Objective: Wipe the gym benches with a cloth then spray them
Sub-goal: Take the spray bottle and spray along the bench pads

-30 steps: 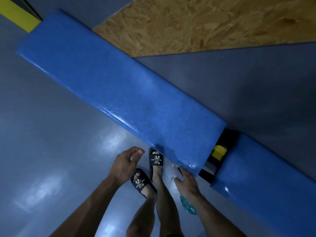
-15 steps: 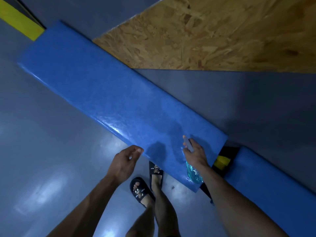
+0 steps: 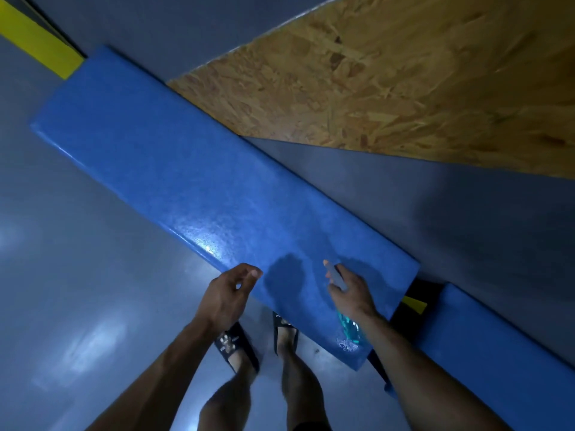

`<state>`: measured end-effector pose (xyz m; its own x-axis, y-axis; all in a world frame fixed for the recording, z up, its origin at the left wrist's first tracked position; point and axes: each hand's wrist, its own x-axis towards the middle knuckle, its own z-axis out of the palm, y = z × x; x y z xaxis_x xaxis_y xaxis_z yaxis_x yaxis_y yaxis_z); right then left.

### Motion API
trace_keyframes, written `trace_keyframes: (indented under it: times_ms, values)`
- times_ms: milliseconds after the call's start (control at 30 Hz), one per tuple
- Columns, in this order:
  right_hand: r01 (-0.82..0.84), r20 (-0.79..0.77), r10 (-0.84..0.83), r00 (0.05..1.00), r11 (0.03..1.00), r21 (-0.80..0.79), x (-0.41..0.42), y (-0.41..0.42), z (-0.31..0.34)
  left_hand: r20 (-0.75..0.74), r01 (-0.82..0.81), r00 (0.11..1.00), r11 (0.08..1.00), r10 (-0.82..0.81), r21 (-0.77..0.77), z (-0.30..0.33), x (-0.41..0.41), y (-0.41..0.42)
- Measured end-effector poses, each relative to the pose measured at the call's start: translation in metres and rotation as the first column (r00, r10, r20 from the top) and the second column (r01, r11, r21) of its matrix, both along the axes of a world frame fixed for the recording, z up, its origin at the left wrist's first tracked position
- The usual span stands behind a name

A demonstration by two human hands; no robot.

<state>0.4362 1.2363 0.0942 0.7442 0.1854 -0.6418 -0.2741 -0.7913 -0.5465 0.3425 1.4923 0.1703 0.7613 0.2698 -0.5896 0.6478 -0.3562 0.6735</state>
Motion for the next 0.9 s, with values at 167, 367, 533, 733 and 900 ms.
trace_keyframes:
  times_ms: [167, 367, 533, 733, 900]
  values:
    - [-0.196, -0.088, 0.197, 0.976, 0.98, 0.029, -0.051, 0.02, -0.005, -0.03, -0.008, 1.0, 1.0, 0.008, 0.008, -0.008, -0.004, 0.008]
    - [-0.349, -0.067, 0.345, 0.936, 0.935, -0.055, -0.081, 0.041, -0.009, -0.045, 0.002, 0.999, 1.0, -0.002, 0.0, -0.013, -0.017, 0.03]
    - [-0.402, -0.067, 0.401, 0.914, 0.916, 0.0, -0.076, 0.066, -0.002, -0.072, -0.006, 0.997, 1.0, 0.007, 0.014, -0.014, -0.031, 0.06]
    - [-0.327, 0.06, 0.338, 0.939, 0.935, -0.139, -0.06, 0.115, 0.008, -0.086, 0.007, 0.996, 1.0, -0.005, 0.019, -0.017, -0.04, 0.1]
    - [-0.121, 0.024, 0.129, 0.991, 0.971, -0.206, -0.038, 0.134, 0.007, -0.077, 0.054, 0.996, 0.998, -0.052, 0.014, -0.014, -0.041, 0.132]
